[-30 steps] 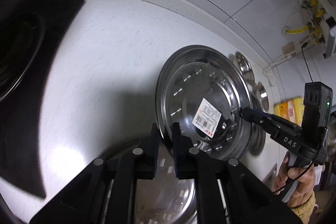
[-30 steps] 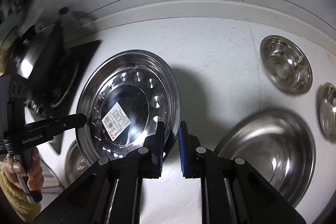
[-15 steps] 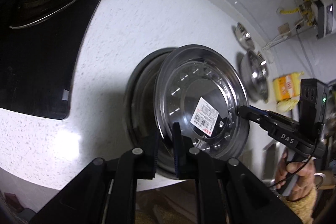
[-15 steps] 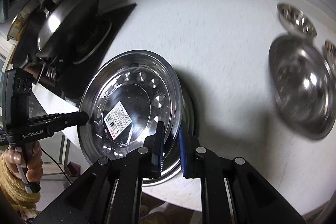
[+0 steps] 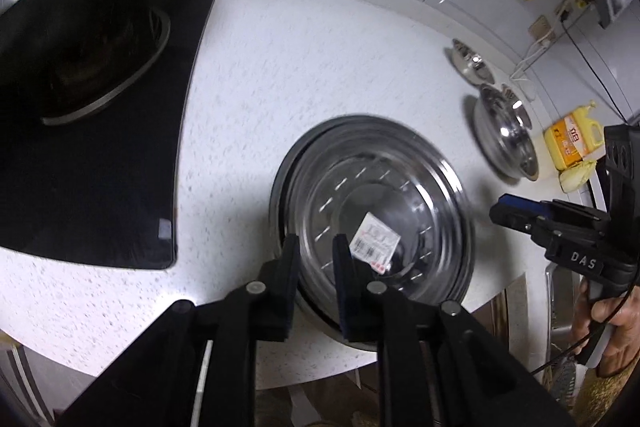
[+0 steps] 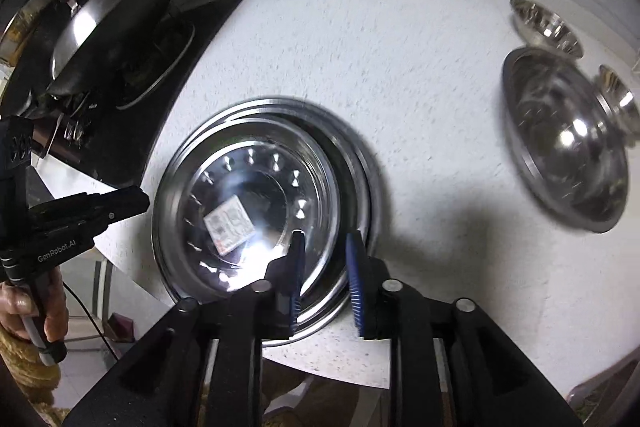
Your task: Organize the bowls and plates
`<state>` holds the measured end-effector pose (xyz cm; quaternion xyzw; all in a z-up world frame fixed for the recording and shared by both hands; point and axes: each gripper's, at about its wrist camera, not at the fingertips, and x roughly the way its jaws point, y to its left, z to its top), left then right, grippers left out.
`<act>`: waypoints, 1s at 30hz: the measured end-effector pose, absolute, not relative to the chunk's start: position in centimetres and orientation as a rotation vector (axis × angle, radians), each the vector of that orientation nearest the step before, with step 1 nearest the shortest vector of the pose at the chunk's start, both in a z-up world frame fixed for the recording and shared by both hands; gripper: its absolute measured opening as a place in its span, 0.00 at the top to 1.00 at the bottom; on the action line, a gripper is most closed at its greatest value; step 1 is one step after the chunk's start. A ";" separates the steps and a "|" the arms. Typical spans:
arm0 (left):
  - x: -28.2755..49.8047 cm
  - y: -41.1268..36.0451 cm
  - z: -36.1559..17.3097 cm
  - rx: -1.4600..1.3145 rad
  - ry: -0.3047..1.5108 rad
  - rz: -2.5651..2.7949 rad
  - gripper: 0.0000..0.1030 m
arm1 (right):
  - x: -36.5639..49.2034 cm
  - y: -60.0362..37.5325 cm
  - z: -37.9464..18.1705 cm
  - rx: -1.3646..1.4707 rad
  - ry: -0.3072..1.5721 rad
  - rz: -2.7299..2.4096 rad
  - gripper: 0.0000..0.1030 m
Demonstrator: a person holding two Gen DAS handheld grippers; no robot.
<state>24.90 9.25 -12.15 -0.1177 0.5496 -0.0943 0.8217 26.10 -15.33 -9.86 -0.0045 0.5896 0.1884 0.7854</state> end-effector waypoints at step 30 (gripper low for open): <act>36.7 -14.2 -12.9 -0.368 1.222 -0.292 0.74 | 32.4 -43.1 -8.2 0.181 1.177 0.175 0.40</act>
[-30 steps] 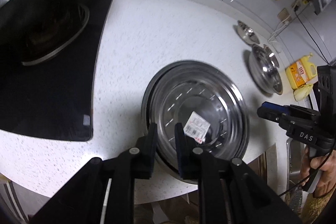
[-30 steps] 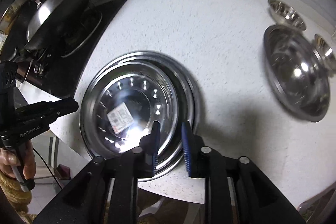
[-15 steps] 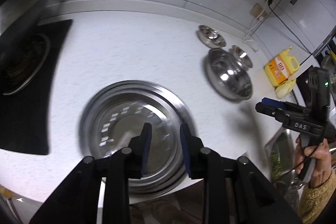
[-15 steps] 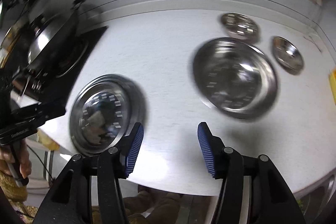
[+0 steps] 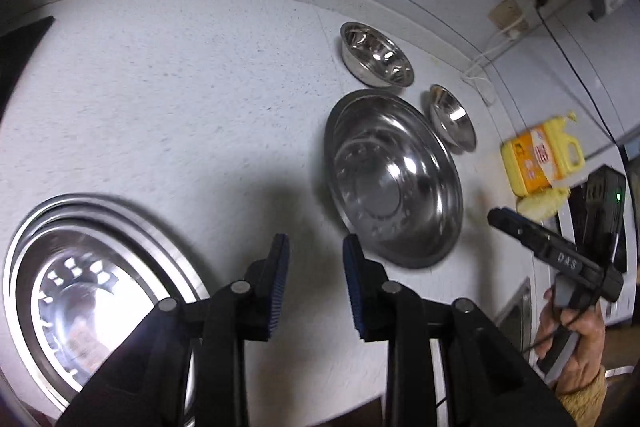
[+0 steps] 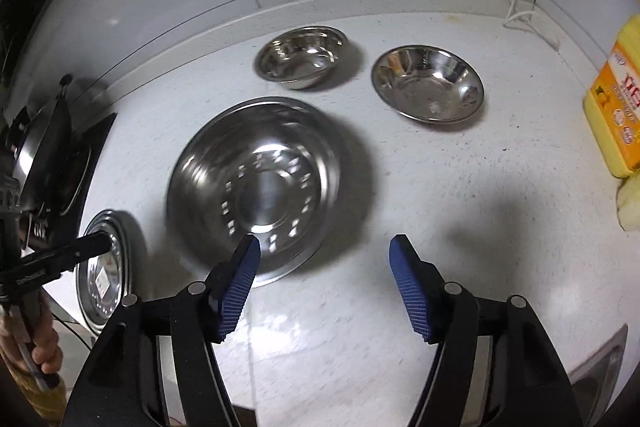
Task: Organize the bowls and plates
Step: 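Grip the rim of the large steel bowl with both tools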
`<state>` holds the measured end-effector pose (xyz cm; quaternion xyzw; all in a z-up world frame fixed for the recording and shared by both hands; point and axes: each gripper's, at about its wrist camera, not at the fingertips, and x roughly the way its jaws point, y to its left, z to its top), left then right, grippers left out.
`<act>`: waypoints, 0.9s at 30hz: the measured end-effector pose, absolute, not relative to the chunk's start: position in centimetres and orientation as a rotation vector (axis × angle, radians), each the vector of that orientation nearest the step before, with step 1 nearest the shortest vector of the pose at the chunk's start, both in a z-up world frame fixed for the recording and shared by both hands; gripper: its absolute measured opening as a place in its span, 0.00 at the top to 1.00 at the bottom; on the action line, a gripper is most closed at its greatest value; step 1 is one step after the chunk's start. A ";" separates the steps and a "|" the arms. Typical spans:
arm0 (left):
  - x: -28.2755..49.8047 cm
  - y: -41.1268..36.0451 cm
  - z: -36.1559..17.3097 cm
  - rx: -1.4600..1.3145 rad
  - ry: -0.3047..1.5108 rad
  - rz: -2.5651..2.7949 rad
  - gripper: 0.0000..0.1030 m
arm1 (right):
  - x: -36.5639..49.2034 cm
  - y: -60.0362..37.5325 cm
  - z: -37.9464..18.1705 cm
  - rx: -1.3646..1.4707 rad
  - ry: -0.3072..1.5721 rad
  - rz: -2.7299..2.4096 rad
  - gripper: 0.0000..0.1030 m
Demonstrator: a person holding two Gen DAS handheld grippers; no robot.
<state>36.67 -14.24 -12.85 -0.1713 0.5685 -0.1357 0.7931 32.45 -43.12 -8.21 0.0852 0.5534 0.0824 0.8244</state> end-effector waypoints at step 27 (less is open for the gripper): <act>43.8 -17.5 -18.3 -0.413 1.350 -0.200 0.40 | 39.5 -42.1 -14.8 0.195 1.278 0.339 0.38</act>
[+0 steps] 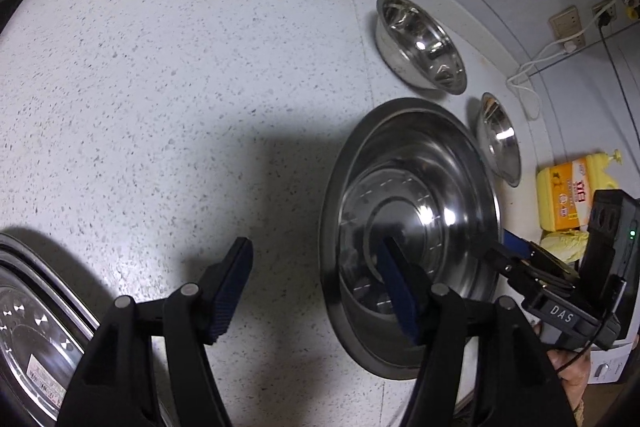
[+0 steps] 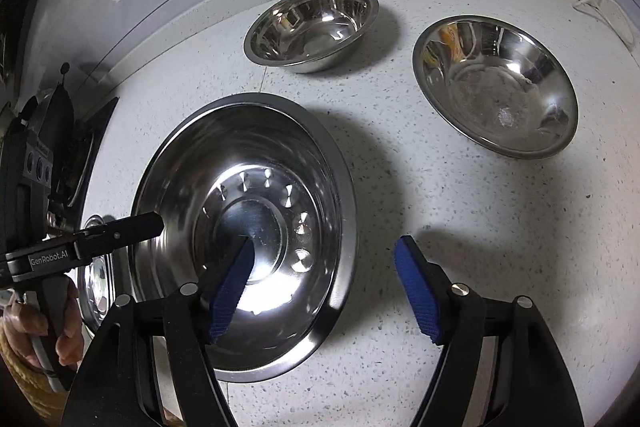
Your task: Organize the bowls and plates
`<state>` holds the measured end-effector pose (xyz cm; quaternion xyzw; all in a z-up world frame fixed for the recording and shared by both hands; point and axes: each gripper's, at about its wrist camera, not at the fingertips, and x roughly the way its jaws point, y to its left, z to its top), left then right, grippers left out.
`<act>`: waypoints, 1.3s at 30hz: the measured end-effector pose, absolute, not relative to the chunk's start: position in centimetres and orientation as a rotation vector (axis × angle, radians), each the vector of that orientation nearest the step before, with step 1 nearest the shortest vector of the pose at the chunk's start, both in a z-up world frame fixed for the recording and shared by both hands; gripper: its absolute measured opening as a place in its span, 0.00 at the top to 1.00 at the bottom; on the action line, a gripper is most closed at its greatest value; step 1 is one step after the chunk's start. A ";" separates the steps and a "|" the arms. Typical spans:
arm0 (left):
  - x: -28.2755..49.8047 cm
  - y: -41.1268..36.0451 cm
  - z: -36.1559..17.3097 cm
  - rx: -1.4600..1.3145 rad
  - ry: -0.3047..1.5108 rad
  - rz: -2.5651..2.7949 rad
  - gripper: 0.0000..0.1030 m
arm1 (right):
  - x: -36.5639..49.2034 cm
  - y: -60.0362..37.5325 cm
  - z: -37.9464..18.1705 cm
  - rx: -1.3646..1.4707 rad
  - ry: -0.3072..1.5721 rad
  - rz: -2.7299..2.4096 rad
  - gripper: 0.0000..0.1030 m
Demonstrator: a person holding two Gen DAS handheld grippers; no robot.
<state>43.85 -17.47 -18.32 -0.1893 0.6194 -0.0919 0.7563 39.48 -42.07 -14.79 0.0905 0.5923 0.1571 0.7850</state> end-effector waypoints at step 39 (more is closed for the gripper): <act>32.2 -17.0 -13.5 -0.438 1.347 -0.361 0.90 | 26.1 -41.7 -7.5 0.260 1.181 0.296 0.89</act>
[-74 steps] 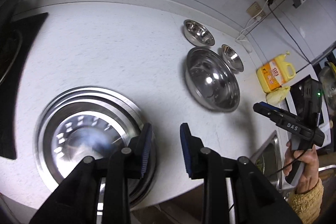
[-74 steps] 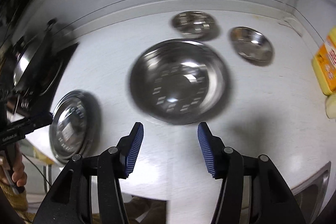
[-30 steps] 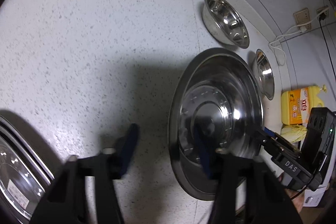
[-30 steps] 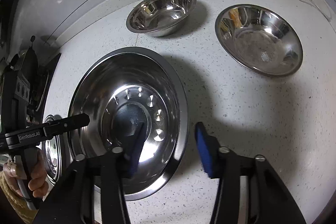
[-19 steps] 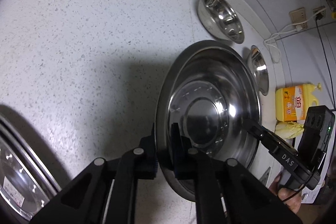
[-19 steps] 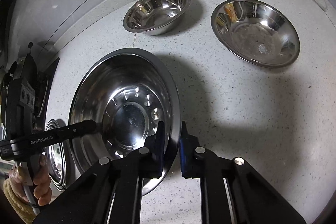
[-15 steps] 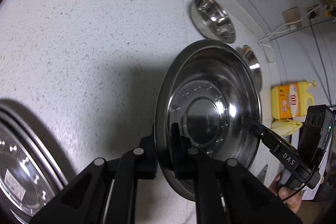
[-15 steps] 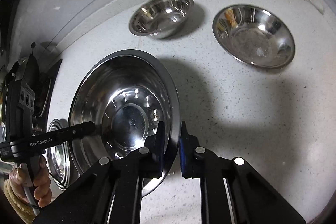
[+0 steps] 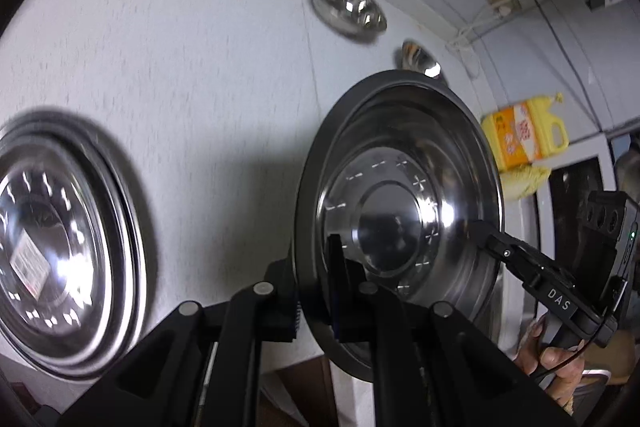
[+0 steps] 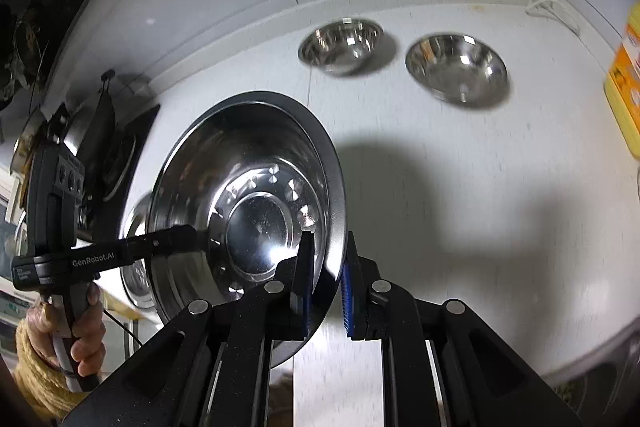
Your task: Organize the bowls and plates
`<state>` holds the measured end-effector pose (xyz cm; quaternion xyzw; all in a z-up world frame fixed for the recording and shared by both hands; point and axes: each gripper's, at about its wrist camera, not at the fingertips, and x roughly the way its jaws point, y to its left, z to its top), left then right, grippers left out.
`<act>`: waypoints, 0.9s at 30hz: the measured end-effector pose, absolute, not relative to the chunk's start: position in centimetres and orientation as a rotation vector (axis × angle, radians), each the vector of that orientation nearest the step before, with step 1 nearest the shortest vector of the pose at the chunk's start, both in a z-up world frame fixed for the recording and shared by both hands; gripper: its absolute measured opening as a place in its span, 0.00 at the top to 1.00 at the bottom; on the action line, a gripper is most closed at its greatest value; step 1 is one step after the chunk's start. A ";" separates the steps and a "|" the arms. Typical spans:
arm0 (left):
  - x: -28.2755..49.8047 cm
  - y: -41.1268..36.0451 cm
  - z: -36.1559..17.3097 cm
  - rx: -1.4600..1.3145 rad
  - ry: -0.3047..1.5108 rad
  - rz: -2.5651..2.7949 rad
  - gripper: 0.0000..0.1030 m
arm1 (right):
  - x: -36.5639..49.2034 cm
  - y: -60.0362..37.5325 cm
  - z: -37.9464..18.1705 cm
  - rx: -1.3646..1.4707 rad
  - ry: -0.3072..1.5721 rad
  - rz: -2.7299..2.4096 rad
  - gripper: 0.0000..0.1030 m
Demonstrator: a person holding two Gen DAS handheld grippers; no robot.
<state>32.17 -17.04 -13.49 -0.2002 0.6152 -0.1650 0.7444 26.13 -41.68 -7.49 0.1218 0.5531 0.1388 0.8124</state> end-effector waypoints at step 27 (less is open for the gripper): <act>34.4 -17.1 -13.8 -0.435 1.290 -0.360 0.51 | 26.3 -47.9 -9.8 0.275 1.164 0.227 0.55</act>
